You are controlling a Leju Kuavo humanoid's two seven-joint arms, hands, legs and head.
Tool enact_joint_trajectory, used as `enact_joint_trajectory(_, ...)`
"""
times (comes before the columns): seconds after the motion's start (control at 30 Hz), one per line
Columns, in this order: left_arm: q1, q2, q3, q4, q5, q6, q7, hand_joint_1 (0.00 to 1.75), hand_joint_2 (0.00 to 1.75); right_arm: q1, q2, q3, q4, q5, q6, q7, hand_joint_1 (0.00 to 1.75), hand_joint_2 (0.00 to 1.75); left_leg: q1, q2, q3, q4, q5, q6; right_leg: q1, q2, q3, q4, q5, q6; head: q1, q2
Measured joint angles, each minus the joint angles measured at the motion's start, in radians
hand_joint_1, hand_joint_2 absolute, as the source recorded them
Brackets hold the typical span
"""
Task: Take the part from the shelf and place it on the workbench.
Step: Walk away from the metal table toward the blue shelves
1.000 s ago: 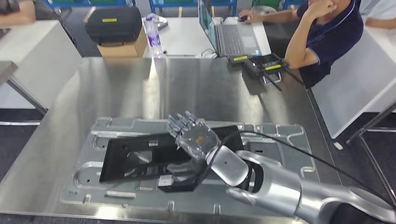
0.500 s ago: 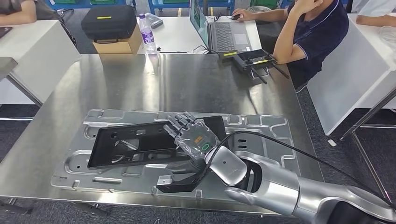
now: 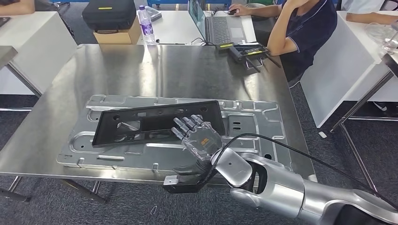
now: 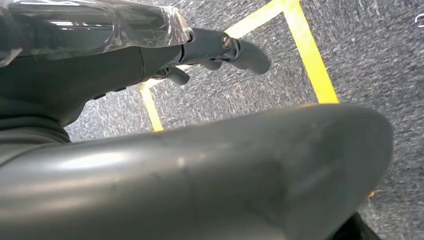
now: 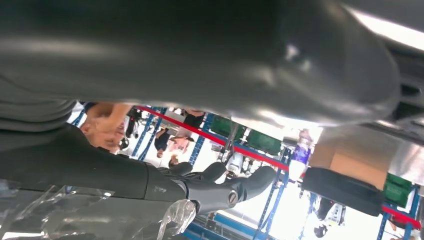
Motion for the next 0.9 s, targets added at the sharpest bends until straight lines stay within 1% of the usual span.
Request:
enact_joint_trajectory(0.03,0.003,0.000,0.000,0.000,0.000,0.000,0.000,0.00,0.00,0.002,-0.002,0.000,0.000,-0.001,0.000,0.000,0.00,0.00,0.003,-0.001,-0.006,0.004,-0.002,-0.008,0.000,-0.001,-0.006,-0.002,0.008,-0.011,0.000,0.000)
enact_joint_trajectory(0.07,0.007,-0.001,0.000,0.000,0.001,-0.001,0.000,0.00,0.00,0.004,-0.003,-0.001,0.000,-0.001,0.000,0.000,0.00,0.00,0.007,-0.002,-0.015,0.019,-0.019,-0.015,-0.001,-0.003,-0.014,-0.004,0.017,-0.023,0.000,0.000)
enact_joint_trajectory(0.1,0.010,-0.002,0.000,0.000,0.002,-0.001,0.000,0.00,0.00,0.005,-0.003,-0.001,0.000,-0.001,-0.001,0.001,0.00,0.00,0.010,-0.004,-0.029,0.052,-0.054,-0.023,-0.003,-0.004,-0.023,-0.006,0.028,-0.033,0.000,0.000)
enact_joint_trajectory(0.13,0.012,-0.002,0.000,0.000,0.002,-0.001,0.000,0.00,0.00,0.007,-0.004,-0.001,0.000,-0.001,-0.002,0.001,0.00,0.00,0.015,-0.005,-0.048,0.107,-0.102,-0.031,-0.004,-0.005,-0.035,-0.006,0.038,-0.039,-0.001,0.000)
enact_joint_trajectory(0.17,0.012,-0.003,0.000,0.000,0.002,-0.002,0.000,0.00,0.00,0.008,-0.004,-0.001,0.000,-0.001,-0.003,0.001,0.00,0.00,0.019,-0.005,-0.069,0.176,-0.151,-0.038,-0.004,-0.005,-0.049,-0.006,0.049,-0.041,-0.001,0.000)
enact_joint_trajectory(0.2,0.012,-0.003,0.000,0.000,0.002,-0.002,-0.001,0.00,0.00,0.011,-0.004,-0.001,0.000,-0.001,-0.004,0.001,0.00,0.00,0.023,-0.005,-0.086,0.244,-0.188,-0.043,-0.004,-0.005,-0.063,-0.006,0.060,-0.041,-0.001,0.000)
enact_joint_trajectory(0.23,0.013,-0.003,0.000,0.000,0.002,-0.002,-0.001,0.00,0.00,0.014,-0.004,-0.001,0.000,-0.001,-0.004,0.001,0.00,0.00,0.027,-0.005,-0.092,0.291,-0.203,-0.048,-0.005,-0.005,-0.078,-0.005,0.071,-0.040,-0.001,0.000)
enact_joint_trajectory(0.27,0.013,-0.003,0.000,0.000,0.002,-0.002,-0.001,0.00,0.00,0.017,-0.004,-0.002,0.000,-0.001,-0.005,0.001,0.00,0.00,0.031,-0.005,-0.080,0.305,-0.197,-0.051,-0.007,-0.005,-0.093,-0.005,0.082,-0.037,-0.001,0.000)
enact_joint_trajectory(0.3,0.014,-0.003,0.000,0.000,0.002,-0.002,-0.001,0.00,0.00,0.019,-0.004,-0.002,0.000,-0.001,-0.006,0.001,0.00,0.00,0.034,-0.005,-0.050,0.279,-0.174,-0.054,-0.010,-0.004,-0.108,-0.005,0.093,-0.032,-0.001,0.000)
enact_joint_trajectory(0.33,0.013,-0.003,0.000,0.000,0.002,-0.002,-0.001,0.00,0.00,0.020,-0.004,-0.003,0.000,-0.001,-0.008,0.001,0.00,0.00,0.036,-0.005,-0.004,0.222,-0.149,-0.057,-0.012,-0.004,-0.121,-0.004,0.104,-0.027,-0.001,0.000)
enact_joint_trajectory(0.37,0.012,-0.003,0.000,0.000,0.002,-0.002,-0.001,0.00,0.00,0.020,-0.004,-0.005,0.000,0.000,-0.009,0.001,0.00,0.00,0.039,-0.007,0.056,0.142,-0.136,-0.059,-0.013,-0.004,-0.131,-0.004,0.114,-0.021,-0.001,0.000)
enact_joint_trajectory(0.4,0.010,-0.003,0.000,0.000,0.002,-0.001,-0.002,0.00,0.00,0.020,-0.004,-0.008,-0.001,0.001,-0.012,0.001,0.00,0.00,0.039,-0.011,0.107,0.068,-0.134,-0.057,-0.014,-0.004,-0.138,-0.004,0.124,-0.014,-0.001,0.000)
enact_joint_trajectory(0.43,0.008,-0.003,0.000,0.000,0.002,-0.001,-0.002,0.00,0.00,0.019,-0.004,-0.010,-0.002,0.003,-0.014,0.001,0.00,0.00,0.037,-0.016,0.141,0.016,-0.137,-0.053,-0.014,-0.004,-0.141,-0.006,0.134,-0.007,0.000,0.000)
enact_joint_trajectory(0.47,0.007,-0.003,0.000,0.000,0.002,0.000,-0.002,0.00,0.00,0.017,-0.003,-0.013,-0.003,0.006,-0.017,0.001,0.00,0.00,0.034,-0.020,0.158,-0.013,-0.143,-0.047,-0.014,-0.004,-0.142,-0.010,0.144,0.001,0.000,0.000)
enact_joint_trajectory(0.5,0.007,-0.003,0.000,0.000,0.003,0.000,-0.002,0.00,0.00,0.016,-0.003,-0.015,-0.003,0.009,-0.019,0.000,0.00,0.00,0.030,-0.022,0.154,-0.018,-0.138,-0.039,-0.015,-0.004,-0.142,-0.015,0.155,0.009,0.001,0.000)
enact_joint_trajectory(0.53,0.007,-0.004,0.000,0.000,0.004,0.001,-0.002,0.00,0.00,0.014,-0.003,-0.015,-0.004,0.011,-0.020,0.000,0.00,0.00,0.030,-0.021,0.145,-0.018,-0.129,-0.029,-0.017,-0.002,-0.144,-0.018,0.161,0.015,0.001,0.000)
enact_joint_trajectory(0.57,0.006,-0.004,0.000,0.000,0.006,0.001,-0.003,0.00,0.00,0.013,-0.003,-0.016,-0.004,0.014,-0.021,0.000,0.00,0.00,0.030,-0.019,0.136,-0.019,-0.118,-0.020,-0.017,-0.001,-0.152,-0.010,0.148,0.020,0.002,0.000)
enact_joint_trajectory(0.6,0.004,-0.005,0.000,0.000,0.008,0.002,-0.003,0.00,0.00,0.012,-0.003,-0.017,-0.005,0.017,-0.021,0.000,0.00,0.00,0.030,-0.017,0.125,-0.022,-0.104,-0.009,-0.016,0.001,-0.165,0.016,0.115,0.021,0.004,0.000)
enact_joint_trajectory(0.63,0.003,-0.006,0.000,0.000,0.010,0.002,-0.004,0.00,0.00,0.010,-0.004,-0.017,-0.005,0.020,-0.021,0.000,0.00,0.00,0.028,-0.015,0.111,-0.023,-0.090,0.001,-0.016,0.001,-0.184,0.067,0.063,0.020,0.005,0.000)
enact_joint_trajectory(0.67,0.003,-0.007,0.000,0.000,0.012,0.003,-0.005,0.00,0.00,0.008,-0.004,-0.018,-0.005,0.022,-0.021,0.000,0.00,0.00,0.024,-0.014,0.096,-0.022,-0.077,0.008,-0.012,0.001,-0.203,0.136,0.004,0.017,0.007,0.000)
enact_joint_trajectory(0.7,0.002,-0.007,0.000,0.000,0.014,0.004,-0.005,0.00,0.00,0.007,-0.004,-0.018,-0.005,0.024,-0.021,-0.001,0.00,0.00,0.019,-0.012,0.081,-0.021,-0.065,0.013,-0.010,0.001,-0.219,0.211,-0.040,0.015,0.007,0.000)
enact_joint_trajectory(0.73,0.002,-0.007,0.000,0.000,0.016,0.005,-0.007,0.00,0.00,0.006,-0.004,-0.018,-0.005,0.026,-0.021,-0.001,0.00,0.00,0.013,-0.011,0.066,-0.021,-0.053,0.017,-0.008,0.001,-0.225,0.272,-0.061,0.013,0.008,0.000)
enact_joint_trajectory(0.77,0.002,-0.008,0.000,0.000,0.016,0.005,-0.008,0.00,0.00,0.006,-0.004,-0.018,-0.005,0.028,-0.021,-0.001,0.00,0.00,0.008,-0.011,0.052,-0.020,-0.041,0.020,-0.006,0.001,-0.216,0.301,-0.055,0.010,0.008,0.000)
enact_joint_trajectory(0.8,0.002,-0.008,0.000,0.000,0.016,0.006,-0.010,0.00,0.00,0.004,-0.004,-0.018,-0.006,0.029,-0.021,-0.001,0.00,0.00,0.003,-0.011,0.037,-0.020,-0.030,0.022,-0.003,0.001,-0.190,0.292,-0.034,0.005,0.008,0.000)
enact_joint_trajectory(0.83,0.002,-0.008,0.000,0.000,0.016,0.006,-0.011,0.00,0.00,0.002,-0.004,-0.018,-0.007,0.030,-0.022,-0.001,0.00,0.00,-0.001,-0.011,0.025,-0.020,-0.019,0.022,0.001,0.001,-0.148,0.248,-0.010,-0.003,0.008,0.000)
enact_joint_trajectory(0.87,0.002,-0.010,0.000,0.000,0.016,0.006,-0.012,0.00,0.00,-0.003,-0.003,-0.019,-0.010,0.031,-0.022,-0.001,0.00,0.00,-0.004,-0.011,0.014,-0.019,-0.009,0.022,0.006,0.000,-0.090,0.178,0.002,-0.012,0.008,0.000)
enact_joint_trajectory(0.9,0.002,-0.011,0.000,0.000,0.016,0.006,-0.013,0.00,0.00,-0.010,-0.003,-0.021,-0.015,0.031,-0.023,0.000,0.00,0.00,-0.007,-0.011,0.005,-0.017,-0.001,0.020,0.011,-0.001,-0.031,0.096,0.000,-0.021,0.008,0.000)
